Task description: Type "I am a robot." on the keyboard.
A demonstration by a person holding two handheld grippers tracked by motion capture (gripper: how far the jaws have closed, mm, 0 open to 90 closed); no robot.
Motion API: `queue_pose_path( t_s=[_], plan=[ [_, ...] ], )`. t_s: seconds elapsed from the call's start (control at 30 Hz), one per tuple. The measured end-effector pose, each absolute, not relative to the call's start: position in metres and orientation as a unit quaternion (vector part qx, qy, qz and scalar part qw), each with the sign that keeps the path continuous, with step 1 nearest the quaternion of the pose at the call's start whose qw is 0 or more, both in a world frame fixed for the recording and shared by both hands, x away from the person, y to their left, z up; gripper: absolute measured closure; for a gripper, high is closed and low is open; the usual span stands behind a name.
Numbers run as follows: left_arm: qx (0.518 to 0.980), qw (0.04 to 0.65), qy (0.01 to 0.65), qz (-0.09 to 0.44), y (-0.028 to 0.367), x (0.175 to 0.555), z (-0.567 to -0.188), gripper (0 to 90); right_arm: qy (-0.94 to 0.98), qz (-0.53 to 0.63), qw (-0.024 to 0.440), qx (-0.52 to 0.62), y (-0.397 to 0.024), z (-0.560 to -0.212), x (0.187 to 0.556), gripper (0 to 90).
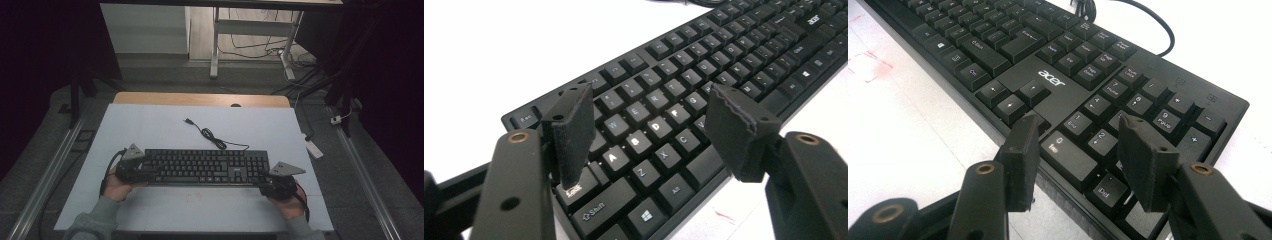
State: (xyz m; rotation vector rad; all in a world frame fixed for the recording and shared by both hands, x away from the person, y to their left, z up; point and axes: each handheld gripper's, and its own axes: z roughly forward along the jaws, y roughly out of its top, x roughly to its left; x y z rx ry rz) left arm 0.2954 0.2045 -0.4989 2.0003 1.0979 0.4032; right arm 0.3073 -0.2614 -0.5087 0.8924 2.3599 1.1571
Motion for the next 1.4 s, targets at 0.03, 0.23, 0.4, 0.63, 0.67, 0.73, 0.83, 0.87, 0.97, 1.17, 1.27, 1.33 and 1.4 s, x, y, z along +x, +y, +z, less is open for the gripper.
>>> queue_pose_path(
  t_s=[0.03, 0.23, 0.4, 0.63, 0.67, 0.73, 0.83, 0.87, 0.97, 1.17, 1.27, 1.33, 1.4],
  plan=[
    [0.790, 0.400, 0.435, 0.160, 0.206, 0.296, -0.499, 38.7, 0.836, 0.410, 0.182, 0.316, -0.261, -0.509, 0.307, 51.3],
    [0.783, 0.404, 0.445, 0.160, 0.212, 0.297, -0.500, 44.6, 0.837, 0.407, 0.182, 0.316, -0.261, -0.509, 0.307, 51.3],
    [0.778, 0.408, 0.451, 0.158, 0.215, 0.298, -0.500, 54.6, 0.837, 0.407, 0.183, 0.316, -0.262, -0.509, 0.307, 51.3],
    [0.784, 0.400, 0.454, 0.140, 0.220, 0.300, -0.503, 83.6, 0.837, 0.406, 0.185, 0.317, -0.262, -0.509, 0.307, 51.3],
    [0.787, 0.394, 0.454, 0.138, 0.220, 0.301, -0.504, 86.9, 0.837, 0.406, 0.185, 0.317, -0.262, -0.509, 0.307, 51.3],
    [0.794, 0.388, 0.451, 0.130, 0.219, 0.301, -0.506, 89.0, 0.838, 0.405, 0.185, 0.317, -0.262, -0.509, 0.307, 51.2],
    [0.799, 0.380, 0.449, 0.127, 0.216, 0.302, -0.508, 89.1, 0.838, 0.404, 0.185, 0.318, -0.262, -0.510, 0.308, 51.0],
    [0.800, 0.378, 0.448, 0.126, 0.215, 0.302, -0.508, 89.2, 0.838, 0.404, 0.185, 0.318, -0.262, -0.510, 0.308, 51.0],
    [0.806, 0.367, 0.445, 0.131, 0.211, 0.303, -0.511, 89.1, 0.837, 0.404, 0.186, 0.318, -0.262, -0.509, 0.307, 51.0],
    [0.812, 0.347, 0.449, 0.134, 0.204, 0.309, -0.517, 89.1, 0.837, 0.405, 0.187, 0.316, -0.261, -0.510, 0.308, 51.0],
    [0.816, 0.337, 0.449, 0.137, 0.202, 0.311, -0.519, 89.1, 0.837, 0.403, 0.188, 0.318, -0.262, -0.510, 0.308, 50.9],
    [0.818, 0.333, 0.449, 0.138, 0.202, 0.311, -0.520, 89.1, 0.837, 0.403, 0.188, 0.318, -0.262, -0.510, 0.308, 50.9],
    [0.817, 0.334, 0.450, 0.138, 0.202, 0.311, -0.520, 89.1, 0.837, 0.403, 0.188, 0.318, -0.262, -0.509, 0.308, 50.9]
  ],
)
